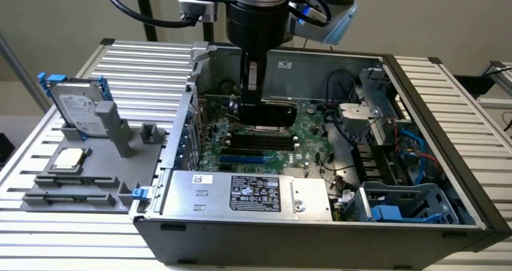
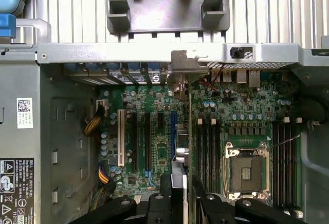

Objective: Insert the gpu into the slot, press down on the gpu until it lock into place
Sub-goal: 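Insert the gpu into the slot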

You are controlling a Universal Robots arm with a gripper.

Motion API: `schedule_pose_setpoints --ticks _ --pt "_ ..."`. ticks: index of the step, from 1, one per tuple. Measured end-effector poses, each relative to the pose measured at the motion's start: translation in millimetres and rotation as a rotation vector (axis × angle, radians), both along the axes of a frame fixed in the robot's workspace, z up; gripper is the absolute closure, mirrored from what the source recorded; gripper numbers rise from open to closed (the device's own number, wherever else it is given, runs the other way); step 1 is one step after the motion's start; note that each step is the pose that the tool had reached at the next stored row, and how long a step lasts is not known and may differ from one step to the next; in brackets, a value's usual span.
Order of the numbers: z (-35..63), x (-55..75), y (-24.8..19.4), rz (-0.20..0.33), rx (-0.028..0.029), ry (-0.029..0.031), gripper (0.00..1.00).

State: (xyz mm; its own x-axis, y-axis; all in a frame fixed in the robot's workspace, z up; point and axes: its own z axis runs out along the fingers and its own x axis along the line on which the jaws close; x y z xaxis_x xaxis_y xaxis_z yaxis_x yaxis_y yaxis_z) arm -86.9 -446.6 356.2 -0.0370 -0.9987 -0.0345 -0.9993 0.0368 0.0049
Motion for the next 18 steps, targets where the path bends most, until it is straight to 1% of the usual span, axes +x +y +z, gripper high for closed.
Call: schedule_pose_setpoints --ticks 2,9,18 --pt "-3.6 0.0 -0.3 -0.002 0.0 0.0 0.74" --pt "-16.3 0.0 -3.7 -0.005 0.0001 0.0 0.74" --pt "-32.6 0.0 -4.0 -0.016 0.0001 0.0 0.74"
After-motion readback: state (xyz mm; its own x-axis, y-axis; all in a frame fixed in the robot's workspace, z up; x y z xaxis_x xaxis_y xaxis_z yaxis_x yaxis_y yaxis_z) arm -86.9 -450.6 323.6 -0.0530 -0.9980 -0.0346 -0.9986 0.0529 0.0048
